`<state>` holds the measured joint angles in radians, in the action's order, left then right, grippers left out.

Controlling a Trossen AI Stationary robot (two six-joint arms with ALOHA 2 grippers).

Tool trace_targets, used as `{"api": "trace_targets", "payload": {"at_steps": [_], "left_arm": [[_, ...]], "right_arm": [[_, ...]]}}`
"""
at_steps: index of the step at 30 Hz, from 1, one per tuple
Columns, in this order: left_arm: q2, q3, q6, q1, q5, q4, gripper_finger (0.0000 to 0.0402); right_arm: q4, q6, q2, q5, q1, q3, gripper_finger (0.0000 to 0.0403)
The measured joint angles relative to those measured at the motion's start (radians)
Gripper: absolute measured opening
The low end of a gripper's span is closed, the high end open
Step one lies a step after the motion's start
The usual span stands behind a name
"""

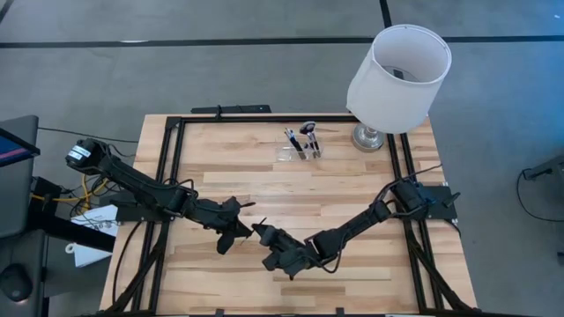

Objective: Put items in baskets/containers
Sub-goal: Put the silver liner brush into the transparent organizer

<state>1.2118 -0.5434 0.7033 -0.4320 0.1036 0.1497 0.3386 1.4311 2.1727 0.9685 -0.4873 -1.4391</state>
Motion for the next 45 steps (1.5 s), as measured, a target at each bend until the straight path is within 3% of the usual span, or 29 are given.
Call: {"api": "trace_targets", "payload": {"at_steps": [17, 24, 32, 37, 41, 45], "left_arm": [[-0.001, 0.001, -0.008, 0.0, 0.0, -0.002, 0.0015], [-0.002, 0.0, -0.038, 0.0, -0.003, 0.009, 0.0016], [-0.093, 0.0, -0.337, -0.001, -0.009, 0.031, 0.0046], [-0.206, 0.0, -0.593, -0.027, 0.002, 0.033, 0.0073], [-0.263, 0.0, -0.758, -0.038, 0.07, 0.047, 0.0082], [-0.232, 0.0, -0.829, -0.028, 0.124, 0.143, 0.0079]], "right_arm": [[-0.032, 0.004, 0.0, 0.004, 0.009, 0.003, 0.0016], [-0.026, -0.047, 0.0, 0.032, -0.003, 0.003, 0.0013], [-0.076, -0.457, -0.004, 0.088, -0.012, 0.0, 0.0011], [-0.304, -0.883, -0.109, 0.062, -0.015, 0.028, 0.0006], [-0.347, -1.152, -0.247, -0.056, -0.011, 0.168, 0.0008], [-0.129, -1.219, -0.406, -0.124, -0.003, 0.384, 0.0004]]}}
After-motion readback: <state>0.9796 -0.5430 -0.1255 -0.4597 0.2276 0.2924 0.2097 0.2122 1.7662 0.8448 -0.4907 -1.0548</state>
